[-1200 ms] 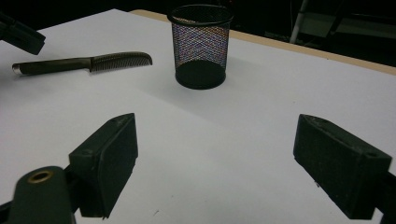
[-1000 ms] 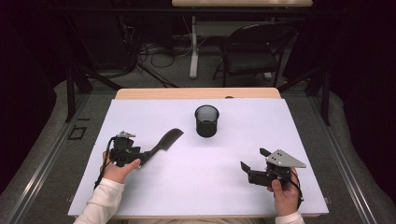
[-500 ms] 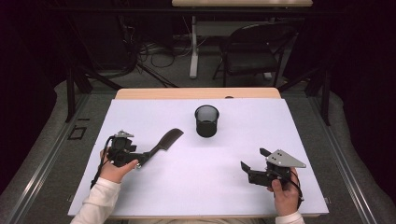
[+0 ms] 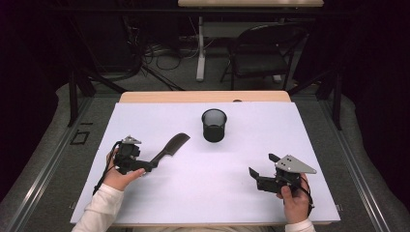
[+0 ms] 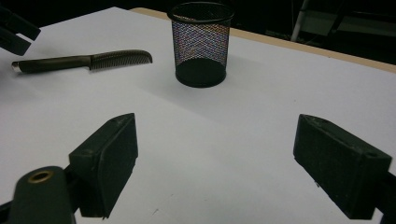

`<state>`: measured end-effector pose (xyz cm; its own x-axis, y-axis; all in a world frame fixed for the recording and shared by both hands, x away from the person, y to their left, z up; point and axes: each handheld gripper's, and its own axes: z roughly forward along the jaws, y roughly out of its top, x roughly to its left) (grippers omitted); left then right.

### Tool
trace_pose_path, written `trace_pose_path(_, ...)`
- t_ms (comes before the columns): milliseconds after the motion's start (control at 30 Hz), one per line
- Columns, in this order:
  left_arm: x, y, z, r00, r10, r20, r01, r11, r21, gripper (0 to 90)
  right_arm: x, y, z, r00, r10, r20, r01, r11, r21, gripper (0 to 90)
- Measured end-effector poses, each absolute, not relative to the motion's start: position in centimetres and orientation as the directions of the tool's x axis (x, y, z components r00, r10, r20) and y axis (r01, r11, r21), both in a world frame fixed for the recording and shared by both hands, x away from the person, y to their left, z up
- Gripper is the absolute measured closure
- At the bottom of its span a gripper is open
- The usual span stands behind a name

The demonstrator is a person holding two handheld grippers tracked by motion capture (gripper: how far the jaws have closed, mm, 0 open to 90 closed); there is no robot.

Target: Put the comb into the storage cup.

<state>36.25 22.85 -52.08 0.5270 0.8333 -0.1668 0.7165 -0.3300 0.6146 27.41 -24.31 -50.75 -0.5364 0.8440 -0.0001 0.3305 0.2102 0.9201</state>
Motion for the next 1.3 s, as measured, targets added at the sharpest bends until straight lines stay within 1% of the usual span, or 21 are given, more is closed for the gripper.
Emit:
trace_pose_path(167, 36.3, 22.9, -52.1, 0.519, 0.837, -0.174, 0.724, -0.322, 0.610, 0.3, 27.4, -24.3, -50.8, -0.537, 0.844, 0.000, 0.331, 0.211, 0.920, 13.6)
trace_pose_path(567, 36.4, 23.1, -51.5, 0.531, 0.826, -0.190, 0.722, -0.324, 0.611, 0.3, 27.5, -24.1, -50.9, -0.537, 0.844, 0.003, 0.331, 0.207, 0.921, 13.6)
trace_pose_path(833, 36.9, 22.4, -50.8, 0.551, 0.823, -0.141, 0.715, -0.378, 0.589, 0.3, 27.5, -24.1, -50.9, -0.533, 0.846, 0.008, 0.342, 0.206, 0.917, 13.6)
trace_pose_path(1300, 38.1, 22.4, -49.7, 0.554, 0.814, -0.174, 0.746, -0.392, 0.538, 0.3, 27.5, -24.1, -50.9, -0.536, 0.844, 0.008, 0.345, 0.211, 0.914, 13.6)
